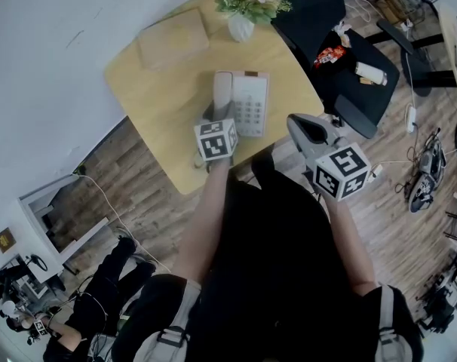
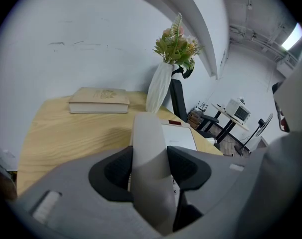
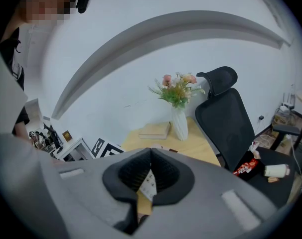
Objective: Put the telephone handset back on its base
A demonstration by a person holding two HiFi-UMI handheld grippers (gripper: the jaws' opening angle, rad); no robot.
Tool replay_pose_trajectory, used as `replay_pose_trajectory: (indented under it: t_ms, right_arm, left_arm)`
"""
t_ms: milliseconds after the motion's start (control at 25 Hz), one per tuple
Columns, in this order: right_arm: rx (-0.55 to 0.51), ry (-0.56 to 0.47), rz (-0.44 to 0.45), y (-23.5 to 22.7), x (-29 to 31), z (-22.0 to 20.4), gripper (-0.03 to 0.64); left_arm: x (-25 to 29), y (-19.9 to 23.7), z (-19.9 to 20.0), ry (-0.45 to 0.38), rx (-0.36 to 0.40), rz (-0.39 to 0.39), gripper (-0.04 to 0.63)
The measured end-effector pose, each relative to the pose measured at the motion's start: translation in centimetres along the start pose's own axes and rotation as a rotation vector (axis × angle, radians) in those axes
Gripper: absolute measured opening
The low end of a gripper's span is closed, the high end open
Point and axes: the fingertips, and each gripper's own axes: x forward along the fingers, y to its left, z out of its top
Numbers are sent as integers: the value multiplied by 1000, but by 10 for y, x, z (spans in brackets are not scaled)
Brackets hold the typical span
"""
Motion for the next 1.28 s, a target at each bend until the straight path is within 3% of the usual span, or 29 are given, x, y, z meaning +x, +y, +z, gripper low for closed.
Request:
replay_pose_trajectory:
  t_ms: [720, 1280]
  right_arm:
    - [16, 3, -14, -4, 1, -2, 3]
    - [21, -10, -8, 8, -1, -2, 3]
  left_arm:
    - [12, 1, -7, 38, 32, -21, 218]
    - [-5, 6, 3, 1, 42, -59, 221]
